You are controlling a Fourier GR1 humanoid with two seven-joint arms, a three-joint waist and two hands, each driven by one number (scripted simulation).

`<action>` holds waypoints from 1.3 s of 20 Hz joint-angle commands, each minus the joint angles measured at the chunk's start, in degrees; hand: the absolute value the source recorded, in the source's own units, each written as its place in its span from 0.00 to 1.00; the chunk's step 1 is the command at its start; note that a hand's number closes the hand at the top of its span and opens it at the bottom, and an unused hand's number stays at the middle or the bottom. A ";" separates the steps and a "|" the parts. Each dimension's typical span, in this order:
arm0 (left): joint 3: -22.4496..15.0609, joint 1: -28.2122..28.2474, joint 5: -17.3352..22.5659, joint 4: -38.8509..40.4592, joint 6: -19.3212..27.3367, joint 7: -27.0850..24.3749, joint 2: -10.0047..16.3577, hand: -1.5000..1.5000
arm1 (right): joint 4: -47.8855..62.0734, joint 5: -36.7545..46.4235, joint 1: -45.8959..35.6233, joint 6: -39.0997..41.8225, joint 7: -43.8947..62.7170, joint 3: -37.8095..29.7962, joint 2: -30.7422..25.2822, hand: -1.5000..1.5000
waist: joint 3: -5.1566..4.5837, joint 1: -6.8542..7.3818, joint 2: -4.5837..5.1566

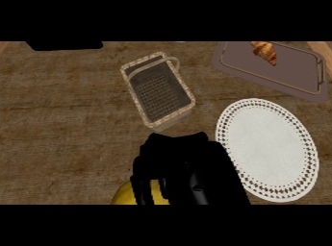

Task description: Pick the lemon from the placemat and place it in the basket

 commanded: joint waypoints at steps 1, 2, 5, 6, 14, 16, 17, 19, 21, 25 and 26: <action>3.55 -12.20 -1.32 -2.38 -2.81 -1.95 0.53 0.50 | 0.89 -1.21 -7.87 0.27 8.05 -4.68 0.17 1.00 | -0.40 -0.75 0.13; 2.72 -11.75 -1.80 -3.71 -2.30 -2.05 0.58 0.50 | 2.20 -0.88 -10.13 0.09 8.73 -6.64 0.17 1.00 | -0.33 -0.29 0.17; 2.52 -13.91 -1.54 -2.07 -2.32 -1.91 -0.27 0.50 | 6.56 -2.55 -14.04 1.35 9.59 -10.06 0.16 1.00 | -0.42 -0.43 0.65; 2.83 -13.05 -1.02 -2.83 -3.02 -1.78 1.10 0.50 | 7.39 -3.72 -16.50 2.71 10.42 -11.81 0.16 1.00 | -0.31 0.27 0.54; 2.09 -15.99 -1.15 -2.68 -2.63 -2.11 1.04 0.50 | 21.55 -6.64 -29.19 4.92 10.31 -18.52 0.16 1.00 | -0.20 1.76 1.01; 0.69 -16.91 -1.62 -1.04 -3.11 -2.46 0.00 0.50 | 24.21 -7.53 -31.30 4.56 8.68 -20.58 0.16 1.00 | -0.17 1.76 1.22; 0.93 -17.20 -1.24 -0.68 -3.14 -2.41 -0.05 0.50 | 26.54 -7.90 -31.84 3.22 7.61 -21.99 0.16 1.00 | -0.14 2.25 1.50; 1.36 -18.58 -0.42 -1.40 -3.49 -0.88 0.91 0.50 | 28.75 -9.49 -32.83 1.51 7.15 -22.71 0.16 1.00 | -0.07 2.27 1.66; 0.39 -18.81 -0.91 -1.41 -2.78 -1.51 -0.09 0.50 | 31.46 -10.83 -33.39 0.53 6.43 -25.24 0.17 1.00 | -0.03 2.38 1.79; 1.63 -18.95 0.37 -1.12 -3.99 -2.25 1.45 0.50 | 34.59 -13.88 -32.96 -3.25 4.23 -28.63 0.17 1.00 | 0.06 3.00 1.84; 0.76 -19.83 0.60 0.24 -5.02 -1.54 1.06 0.50 | 35.69 -14.46 -33.06 -3.96 3.75 -27.74 0.17 1.00 | -0.02 2.90 1.94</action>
